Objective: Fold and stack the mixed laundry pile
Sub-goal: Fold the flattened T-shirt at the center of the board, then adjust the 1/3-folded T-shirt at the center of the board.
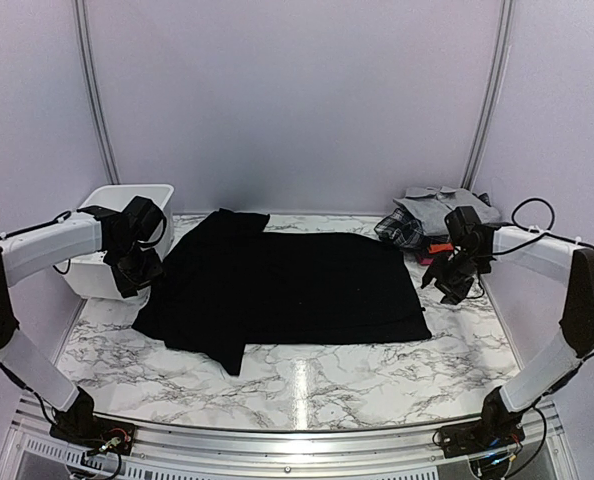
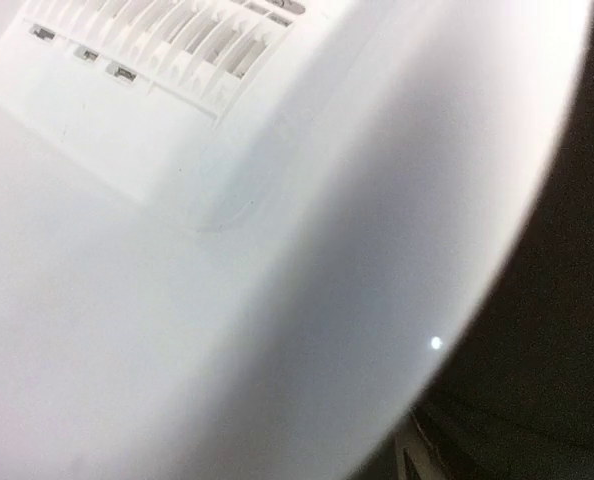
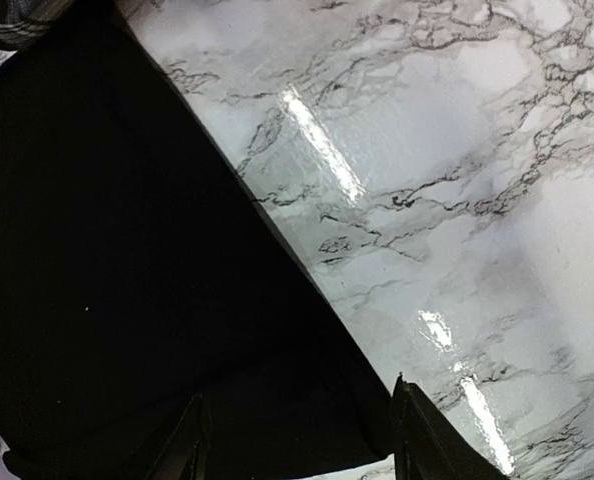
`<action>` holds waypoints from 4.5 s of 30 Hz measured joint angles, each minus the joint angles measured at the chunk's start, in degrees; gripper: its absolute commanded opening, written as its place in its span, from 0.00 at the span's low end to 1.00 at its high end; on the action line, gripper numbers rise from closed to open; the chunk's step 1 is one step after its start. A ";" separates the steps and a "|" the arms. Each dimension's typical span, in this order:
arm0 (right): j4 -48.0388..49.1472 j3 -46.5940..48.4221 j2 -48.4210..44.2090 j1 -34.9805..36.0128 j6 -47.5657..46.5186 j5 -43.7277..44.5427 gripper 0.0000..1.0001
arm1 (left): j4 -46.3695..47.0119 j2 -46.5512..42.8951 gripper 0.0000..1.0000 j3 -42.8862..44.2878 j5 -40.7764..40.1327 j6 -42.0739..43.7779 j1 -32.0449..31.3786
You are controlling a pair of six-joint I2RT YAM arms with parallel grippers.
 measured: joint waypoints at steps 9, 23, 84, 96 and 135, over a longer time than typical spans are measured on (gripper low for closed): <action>2.89 -10.69 -8.22 -0.07 -8.00 -5.60 0.56 | 1.05 -11.17 0.66 -10.93 3.41 3.76 0.07; 11.43 -16.72 -2.32 1.31 -12.81 -8.70 0.46 | 11.80 -14.75 0.65 -18.14 4.87 6.34 -0.02; 34.03 -6.73 6.51 47.36 -8.17 -19.47 0.68 | 37.44 -17.64 0.26 -40.44 12.02 -0.13 -15.96; 46.99 1.42 23.82 57.57 -3.45 -17.42 0.66 | 38.86 -19.39 0.00 -42.27 12.68 -0.61 -15.72; 65.20 4.04 29.24 38.66 9.35 -24.46 0.09 | 20.37 7.04 0.04 -1.68 10.54 7.65 -6.23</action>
